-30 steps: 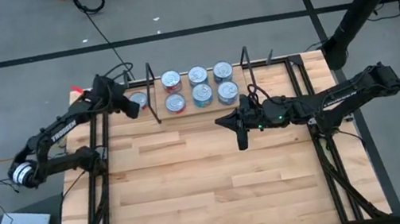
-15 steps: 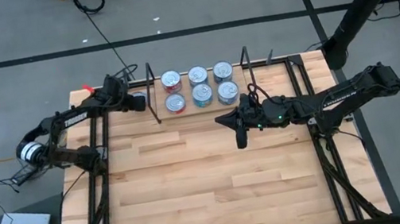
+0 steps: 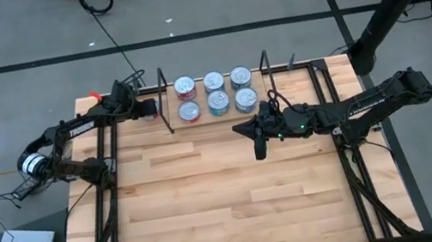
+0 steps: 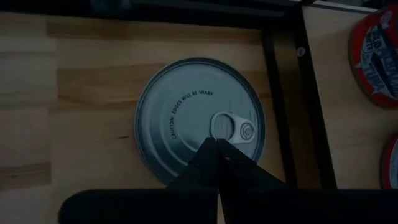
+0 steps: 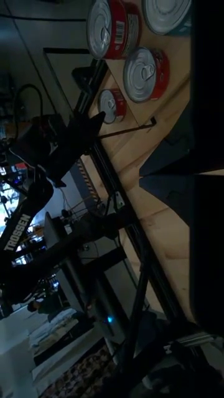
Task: Stack canned seafood by type on shelf
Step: Stack the red tuna can on top of the other red tuna can
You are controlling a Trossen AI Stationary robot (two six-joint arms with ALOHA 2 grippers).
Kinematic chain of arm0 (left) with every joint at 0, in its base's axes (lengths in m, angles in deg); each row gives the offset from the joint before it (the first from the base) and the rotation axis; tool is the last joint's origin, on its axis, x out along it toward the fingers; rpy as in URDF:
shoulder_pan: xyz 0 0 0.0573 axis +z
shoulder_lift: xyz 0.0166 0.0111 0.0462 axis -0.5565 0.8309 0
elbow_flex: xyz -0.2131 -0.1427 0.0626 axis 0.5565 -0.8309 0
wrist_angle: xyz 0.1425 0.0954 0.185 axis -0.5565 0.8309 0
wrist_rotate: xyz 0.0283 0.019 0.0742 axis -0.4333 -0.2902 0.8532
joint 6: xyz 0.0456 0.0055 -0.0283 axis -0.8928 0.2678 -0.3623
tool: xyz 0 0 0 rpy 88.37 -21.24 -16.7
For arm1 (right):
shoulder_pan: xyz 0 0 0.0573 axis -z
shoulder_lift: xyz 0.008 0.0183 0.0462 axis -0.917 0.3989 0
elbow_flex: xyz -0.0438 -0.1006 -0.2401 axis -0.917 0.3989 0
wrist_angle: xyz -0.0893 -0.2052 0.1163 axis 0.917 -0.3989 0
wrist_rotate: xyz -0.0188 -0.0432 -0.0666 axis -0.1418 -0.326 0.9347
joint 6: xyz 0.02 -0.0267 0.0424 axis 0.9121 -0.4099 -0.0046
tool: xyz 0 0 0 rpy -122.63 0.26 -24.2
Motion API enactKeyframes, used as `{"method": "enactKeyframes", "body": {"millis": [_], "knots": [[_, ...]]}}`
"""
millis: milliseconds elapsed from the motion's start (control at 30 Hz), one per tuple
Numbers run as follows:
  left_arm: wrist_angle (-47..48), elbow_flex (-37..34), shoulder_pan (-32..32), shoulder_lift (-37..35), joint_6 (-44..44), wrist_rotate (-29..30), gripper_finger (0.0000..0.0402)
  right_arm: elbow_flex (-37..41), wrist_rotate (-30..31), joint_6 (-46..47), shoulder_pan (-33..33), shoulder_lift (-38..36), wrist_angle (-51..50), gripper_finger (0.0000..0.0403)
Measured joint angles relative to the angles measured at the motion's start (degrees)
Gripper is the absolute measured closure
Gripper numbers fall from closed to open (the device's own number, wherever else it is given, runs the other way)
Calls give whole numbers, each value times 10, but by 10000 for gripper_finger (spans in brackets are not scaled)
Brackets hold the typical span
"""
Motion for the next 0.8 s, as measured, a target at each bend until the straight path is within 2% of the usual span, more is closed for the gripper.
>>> {"method": "enactKeyframes", "body": {"millis": [400,533,800], "knots": [[7,0,-2,2,0,5,401,0,0,-1,0,0,-1,401],[27,0,-8,2,-48,-8,401,0,-1,0,-1,0,-1,401],[111,16,-8,2,-204,-60,401,0,-2,0,-2,0,-1,401]]}}
